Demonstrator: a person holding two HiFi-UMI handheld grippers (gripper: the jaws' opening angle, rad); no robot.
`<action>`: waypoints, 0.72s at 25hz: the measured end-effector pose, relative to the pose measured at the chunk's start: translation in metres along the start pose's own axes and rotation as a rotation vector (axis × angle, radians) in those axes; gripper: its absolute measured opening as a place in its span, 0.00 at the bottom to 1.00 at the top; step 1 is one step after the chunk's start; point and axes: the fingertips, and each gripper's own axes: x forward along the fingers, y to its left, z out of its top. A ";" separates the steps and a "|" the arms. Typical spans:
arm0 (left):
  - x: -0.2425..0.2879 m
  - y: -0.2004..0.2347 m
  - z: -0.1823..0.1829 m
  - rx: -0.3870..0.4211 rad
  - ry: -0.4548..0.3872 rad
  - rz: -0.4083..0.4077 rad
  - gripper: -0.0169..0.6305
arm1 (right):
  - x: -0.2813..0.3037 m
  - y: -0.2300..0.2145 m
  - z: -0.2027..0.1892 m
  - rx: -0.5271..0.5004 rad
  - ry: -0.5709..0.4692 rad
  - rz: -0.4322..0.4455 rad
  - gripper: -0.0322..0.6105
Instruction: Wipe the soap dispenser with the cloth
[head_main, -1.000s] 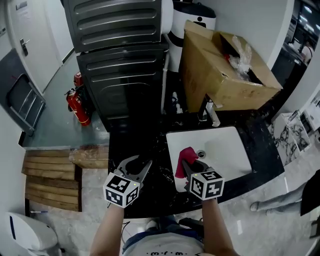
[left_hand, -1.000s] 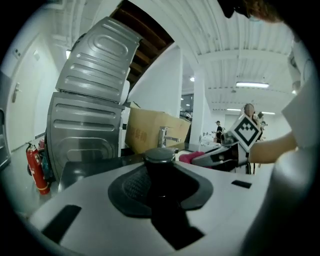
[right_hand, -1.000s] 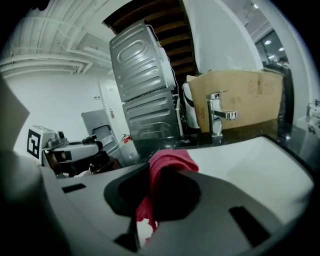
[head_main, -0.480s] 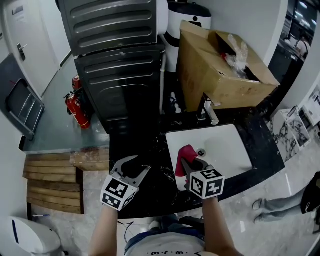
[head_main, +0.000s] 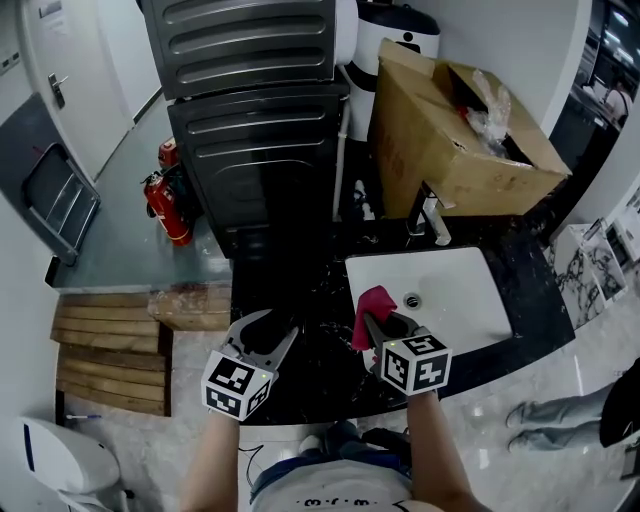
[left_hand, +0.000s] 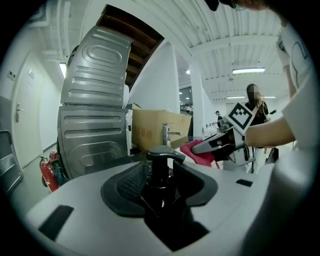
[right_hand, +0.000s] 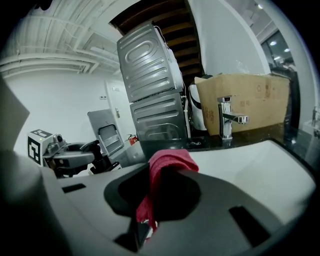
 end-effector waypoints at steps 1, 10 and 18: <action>0.003 -0.001 0.000 -0.006 0.002 0.005 0.31 | -0.001 0.001 0.000 0.000 0.000 0.001 0.13; 0.009 0.005 0.008 -0.272 -0.145 0.049 0.20 | -0.003 0.018 -0.006 -0.027 0.011 0.026 0.13; -0.001 0.012 0.006 -0.567 -0.285 0.003 0.19 | 0.004 0.060 -0.001 -0.071 0.000 0.151 0.13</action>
